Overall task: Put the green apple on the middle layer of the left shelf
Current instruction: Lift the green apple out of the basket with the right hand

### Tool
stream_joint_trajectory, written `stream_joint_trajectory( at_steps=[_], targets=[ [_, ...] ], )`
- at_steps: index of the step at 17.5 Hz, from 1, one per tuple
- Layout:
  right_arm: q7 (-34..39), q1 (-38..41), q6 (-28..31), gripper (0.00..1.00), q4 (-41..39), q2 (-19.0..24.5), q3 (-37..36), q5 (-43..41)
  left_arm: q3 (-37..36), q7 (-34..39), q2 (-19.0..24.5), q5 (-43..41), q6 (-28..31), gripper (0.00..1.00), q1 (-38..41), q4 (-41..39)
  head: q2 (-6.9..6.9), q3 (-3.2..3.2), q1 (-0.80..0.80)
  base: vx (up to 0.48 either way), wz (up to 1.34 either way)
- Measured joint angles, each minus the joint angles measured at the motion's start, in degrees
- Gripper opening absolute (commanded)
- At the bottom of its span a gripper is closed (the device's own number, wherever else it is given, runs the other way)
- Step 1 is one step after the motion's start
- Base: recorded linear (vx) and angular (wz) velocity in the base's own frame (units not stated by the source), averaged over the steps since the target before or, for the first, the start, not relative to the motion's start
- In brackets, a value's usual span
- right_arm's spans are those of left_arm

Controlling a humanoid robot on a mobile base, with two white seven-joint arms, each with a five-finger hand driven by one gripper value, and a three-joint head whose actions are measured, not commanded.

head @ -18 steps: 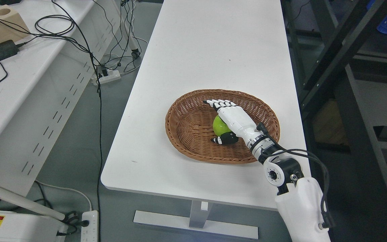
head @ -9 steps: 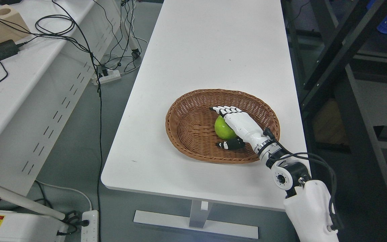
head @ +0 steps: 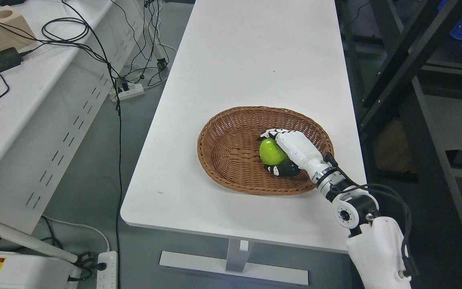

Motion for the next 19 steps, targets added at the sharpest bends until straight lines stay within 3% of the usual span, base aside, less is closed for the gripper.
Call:
stream_joint_trajectory(
  at_steps=[5, 12, 19],
  targets=[
    [-0.6, 0.5, -2.1, 0.00, -0.7, -0.1, -2.0, -1.0, 0.0, 0.0, 0.0, 0.0, 0.0, 1.00, 0.0, 0.0, 0.00, 0.00, 0.00, 0.000, 0.00],
    [-23.1, 3.5, -3.2, 0.00, -5.1, 2.3, -7.6, -2.8, 0.0, 0.0, 0.0, 0.0, 0.0, 1.00, 0.0, 0.0, 0.00, 0.00, 0.00, 0.003, 0.00],
    [-27.2, 10.1, -3.3, 0.00, -10.0, 4.2, -10.3, -3.6, 0.0, 0.0, 0.0, 0.0, 0.0, 1.00, 0.0, 0.0, 0.00, 0.00, 0.00, -0.013, 0.00]
  ],
)
